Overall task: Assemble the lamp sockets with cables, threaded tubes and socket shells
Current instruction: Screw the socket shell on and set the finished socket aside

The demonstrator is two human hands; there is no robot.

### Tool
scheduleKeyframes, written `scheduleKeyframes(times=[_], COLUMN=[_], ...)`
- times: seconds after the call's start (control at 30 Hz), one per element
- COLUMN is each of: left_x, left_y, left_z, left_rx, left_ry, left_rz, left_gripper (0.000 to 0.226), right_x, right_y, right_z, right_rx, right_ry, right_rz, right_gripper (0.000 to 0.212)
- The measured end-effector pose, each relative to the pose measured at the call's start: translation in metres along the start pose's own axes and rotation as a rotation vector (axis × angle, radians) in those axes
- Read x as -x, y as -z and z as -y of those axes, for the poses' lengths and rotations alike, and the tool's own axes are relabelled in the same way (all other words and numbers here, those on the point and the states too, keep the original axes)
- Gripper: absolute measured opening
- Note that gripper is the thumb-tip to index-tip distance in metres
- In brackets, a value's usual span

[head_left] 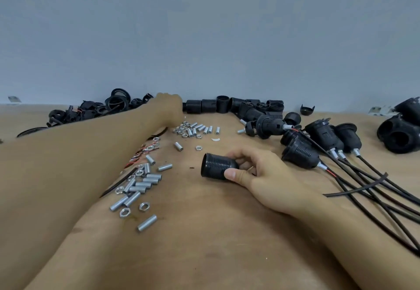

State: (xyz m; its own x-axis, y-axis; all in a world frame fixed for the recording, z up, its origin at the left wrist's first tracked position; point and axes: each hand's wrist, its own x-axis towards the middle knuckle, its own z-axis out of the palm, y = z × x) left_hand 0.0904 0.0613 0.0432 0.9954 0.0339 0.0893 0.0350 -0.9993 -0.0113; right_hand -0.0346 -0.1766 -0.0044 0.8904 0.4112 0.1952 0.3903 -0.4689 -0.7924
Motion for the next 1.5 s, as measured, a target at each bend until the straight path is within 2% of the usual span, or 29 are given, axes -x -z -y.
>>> scheduleKeyframes(times=[0.07,0.17,0.3,0.37,0.43,0.5,0.63,0.73,0.8,0.9,0.97,1.03,1.1,1.17,1.3,1.4,1.5], left_x=[-0.009,-0.013,-0.011,-0.009,-0.012,-0.017,-0.023,-0.019,-0.015,0.001,0.028,0.065,0.108,0.138,0.153,0.152,0.149], left_y=[-0.007,-0.016,-0.027,-0.031,-0.032,-0.032,-0.038,-0.041,-0.037,-0.016,0.003,0.012,0.008,-0.003,-0.018,-0.023,-0.025], left_z=[0.005,0.009,0.017,0.02,0.022,0.022,0.021,0.021,0.018,0.002,-0.018,-0.039,-0.052,-0.056,-0.048,-0.042,-0.036], left_rx=[-0.143,-0.2,-0.076,-0.083,-0.185,-0.169,-0.088,-0.12,-0.011,0.504,0.865,1.12,1.315,1.504,1.616,1.53,1.454], left_ry=[0.025,0.035,0.093,0.104,0.053,-0.022,0.002,0.0,-0.001,0.019,0.037,0.001,-0.049,-0.061,-0.024,-0.129,-0.213], left_rz=[0.004,-0.124,-0.148,-0.172,-0.212,-0.226,-0.089,-0.218,-0.349,-0.55,-0.605,-0.546,-0.373,-0.179,-0.087,-0.032,-0.067], left_gripper=[0.019,0.012,0.025,0.015,0.022,0.032,0.029,0.022,0.024,0.021,0.012,0.008,0.009,0.007,0.011,0.015,0.034], right_x=[0.0,-0.001,0.0,-0.001,-0.001,-0.001,-0.002,-0.005,-0.005,-0.004,-0.005,-0.005,-0.004,-0.002,0.001,0.0,-0.001], right_y=[0.0,0.001,0.002,0.001,0.002,0.002,0.002,0.001,0.001,0.003,0.004,0.007,0.01,0.013,0.015,0.017,0.02], right_z=[0.0,0.001,0.002,0.002,0.002,0.001,-0.003,-0.007,-0.008,-0.006,-0.005,-0.003,0.0,0.002,0.0,-0.001,-0.001], right_rx=[-0.019,-0.027,-0.04,-0.032,-0.022,-0.02,-0.04,-0.034,-0.041,-0.082,-0.122,-0.176,-0.275,-0.3,-0.282,-0.211,-0.197], right_ry=[-0.017,-0.03,-0.025,-0.023,-0.016,-0.006,-0.01,-0.026,-0.014,-0.001,0.0,0.018,0.026,0.03,0.032,0.073,0.136], right_rz=[0.013,0.034,0.044,0.044,0.044,0.046,0.046,0.041,0.033,-0.046,-0.146,-0.242,-0.278,-0.241,-0.188,-0.179,-0.181], right_gripper=[0.02,0.019,0.018,0.019,0.018,0.016,0.015,0.019,0.018,0.015,0.017,0.018,0.017,0.016,0.02,0.025,0.029])
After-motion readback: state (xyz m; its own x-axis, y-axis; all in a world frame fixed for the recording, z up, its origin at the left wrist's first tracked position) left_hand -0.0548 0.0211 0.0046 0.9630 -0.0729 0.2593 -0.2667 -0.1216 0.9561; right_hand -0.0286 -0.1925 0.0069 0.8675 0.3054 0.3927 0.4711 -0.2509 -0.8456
